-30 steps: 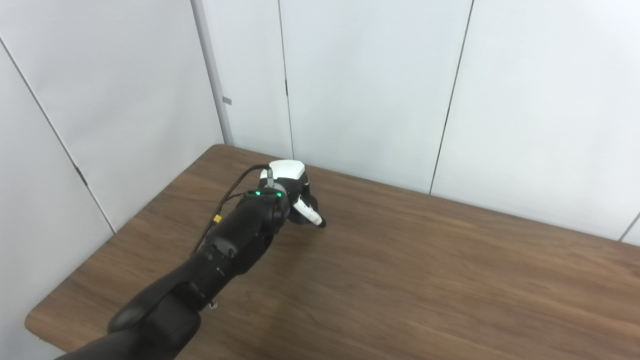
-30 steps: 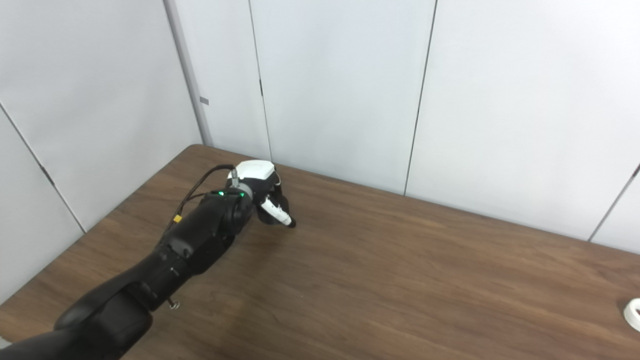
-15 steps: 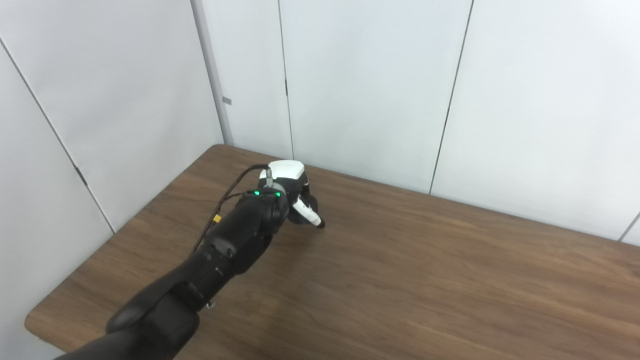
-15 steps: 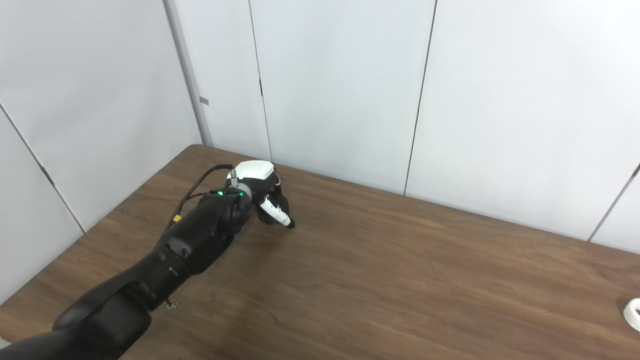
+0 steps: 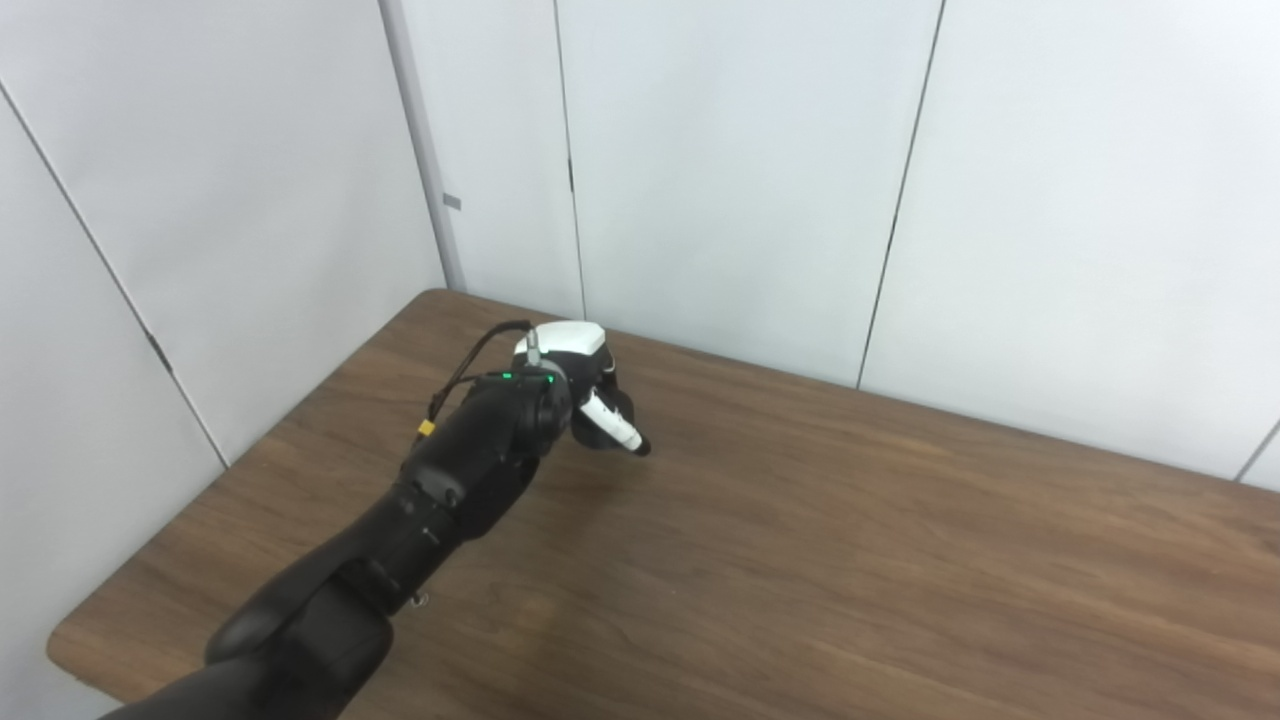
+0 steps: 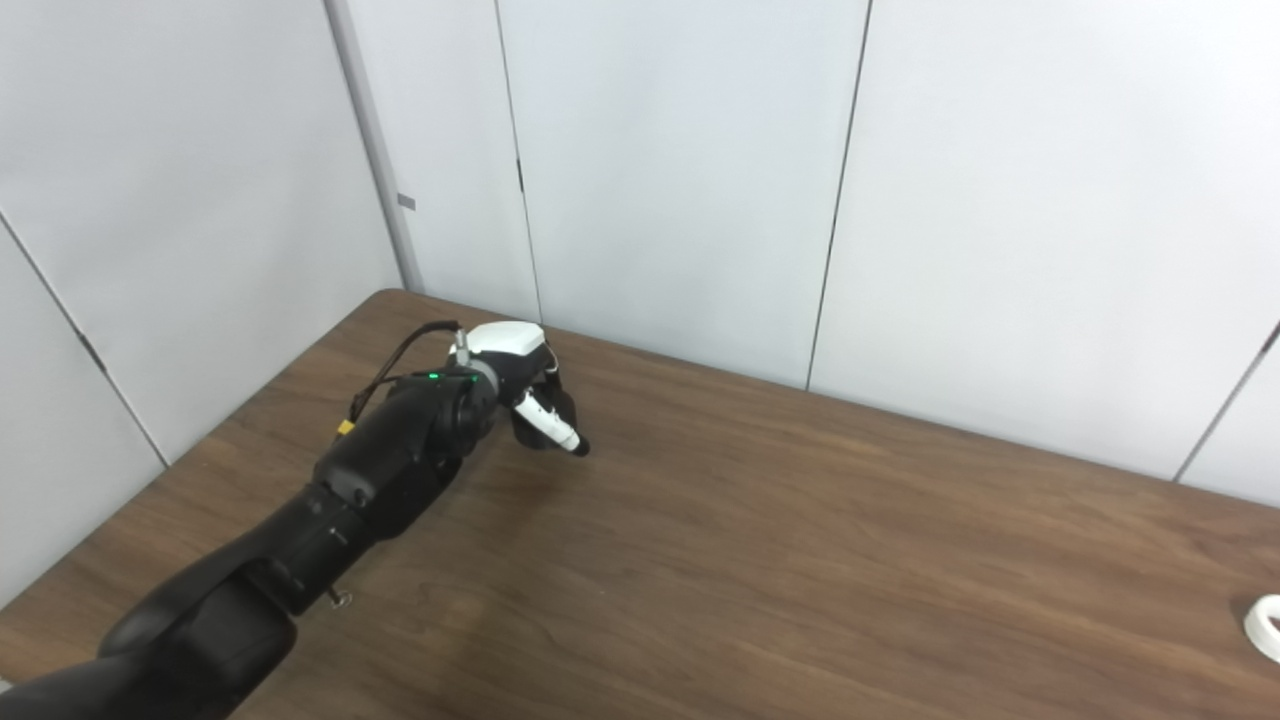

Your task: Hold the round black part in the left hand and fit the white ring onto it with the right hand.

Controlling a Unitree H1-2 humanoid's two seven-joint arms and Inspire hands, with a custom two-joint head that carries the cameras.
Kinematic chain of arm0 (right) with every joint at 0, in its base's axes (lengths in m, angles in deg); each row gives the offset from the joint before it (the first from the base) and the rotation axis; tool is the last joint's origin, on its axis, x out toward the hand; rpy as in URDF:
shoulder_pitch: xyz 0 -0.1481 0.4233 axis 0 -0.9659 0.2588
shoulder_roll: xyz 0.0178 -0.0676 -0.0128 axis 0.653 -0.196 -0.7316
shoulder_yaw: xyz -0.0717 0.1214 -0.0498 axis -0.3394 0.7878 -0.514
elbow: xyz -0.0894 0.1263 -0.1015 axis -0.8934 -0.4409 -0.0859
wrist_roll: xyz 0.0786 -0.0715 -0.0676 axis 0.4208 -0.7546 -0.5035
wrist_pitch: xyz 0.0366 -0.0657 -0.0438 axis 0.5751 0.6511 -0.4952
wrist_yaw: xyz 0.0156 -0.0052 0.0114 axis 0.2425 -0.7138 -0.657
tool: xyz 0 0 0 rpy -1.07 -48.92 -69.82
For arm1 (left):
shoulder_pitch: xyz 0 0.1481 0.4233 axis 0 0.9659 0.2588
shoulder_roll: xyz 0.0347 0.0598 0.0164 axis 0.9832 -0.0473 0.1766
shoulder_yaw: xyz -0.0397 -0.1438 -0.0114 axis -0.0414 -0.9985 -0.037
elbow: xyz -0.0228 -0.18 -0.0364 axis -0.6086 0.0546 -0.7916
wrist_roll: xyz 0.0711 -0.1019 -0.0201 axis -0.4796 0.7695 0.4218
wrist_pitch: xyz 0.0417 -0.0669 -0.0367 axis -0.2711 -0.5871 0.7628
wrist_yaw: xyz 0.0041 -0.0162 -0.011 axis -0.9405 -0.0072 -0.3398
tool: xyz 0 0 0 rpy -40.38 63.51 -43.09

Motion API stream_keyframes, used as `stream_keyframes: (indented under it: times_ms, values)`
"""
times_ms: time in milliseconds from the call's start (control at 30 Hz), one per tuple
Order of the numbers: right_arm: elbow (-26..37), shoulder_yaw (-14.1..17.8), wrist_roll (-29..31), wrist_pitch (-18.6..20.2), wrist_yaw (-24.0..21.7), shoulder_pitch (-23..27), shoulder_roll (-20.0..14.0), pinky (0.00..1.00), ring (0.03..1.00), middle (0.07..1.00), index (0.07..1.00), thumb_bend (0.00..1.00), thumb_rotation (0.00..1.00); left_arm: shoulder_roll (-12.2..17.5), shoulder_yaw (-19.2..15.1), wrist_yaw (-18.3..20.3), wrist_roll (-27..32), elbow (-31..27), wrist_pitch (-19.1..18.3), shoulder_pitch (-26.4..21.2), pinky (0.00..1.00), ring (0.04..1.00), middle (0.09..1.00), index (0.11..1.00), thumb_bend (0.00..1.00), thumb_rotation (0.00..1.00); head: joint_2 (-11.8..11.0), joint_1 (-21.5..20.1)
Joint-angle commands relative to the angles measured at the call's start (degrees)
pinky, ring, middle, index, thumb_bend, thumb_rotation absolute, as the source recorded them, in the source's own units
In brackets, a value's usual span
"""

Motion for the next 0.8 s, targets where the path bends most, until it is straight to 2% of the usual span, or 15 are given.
stream_keyframes:
  times_ms: [0, 167, 333, 500, 767]
  values:
    - [-0.34, -0.33, -0.19, 0.90, -0.44, 0.34, -1.04, 1.00, 1.000, 1.000, 1.000, 0.96, 0.55, 2.90, -0.51, 2.98, -0.65, -4.25, -0.43, -1.11, 1.00, 1.000, 1.000, 1.000, 1.00, 0.40, -0.07, 0.08]
    - [-0.62, -0.74, -0.47, 0.86, -0.40, 0.72, -0.89, 1.00, 1.000, 1.000, 1.000, 0.97, 0.56, 5.73, -2.90, 9.93, -1.04, -12.27, -0.45, -1.20, 1.00, 1.000, 1.000, 1.000, 1.00, 0.40, -0.60, 0.11]
    - [-1.33, -0.98, -0.41, 0.39, -0.29, 1.25, -0.40, 1.00, 1.000, 1.000, 1.000, 0.97, 0.56, 8.21, -5.48, 16.47, -2.32, -17.62, -0.46, -2.38, 1.00, 1.000, 1.000, 1.000, 1.00, 0.43, -1.01, 0.03]
    - [-1.71, -1.32, -1.28, -0.04, -0.11, 1.53, -0.38, 1.00, 1.000, 1.000, 1.000, 0.97, 0.58, 9.06, -7.31, 17.96, -2.96, -19.46, -0.44, -2.57, 1.00, 1.000, 1.000, 1.000, 1.00, 0.41, -1.35, 0.06]
    - [-2.17, -1.20, -0.69, -0.43, -0.29, 1.57, -0.17, 1.00, 1.000, 1.000, 1.000, 0.97, 0.57, 9.58, -7.64, 18.42, -3.66, -19.83, -0.42, -2.12, 1.00, 1.000, 1.000, 1.000, 1.00, 0.39, -1.51, 0.03]
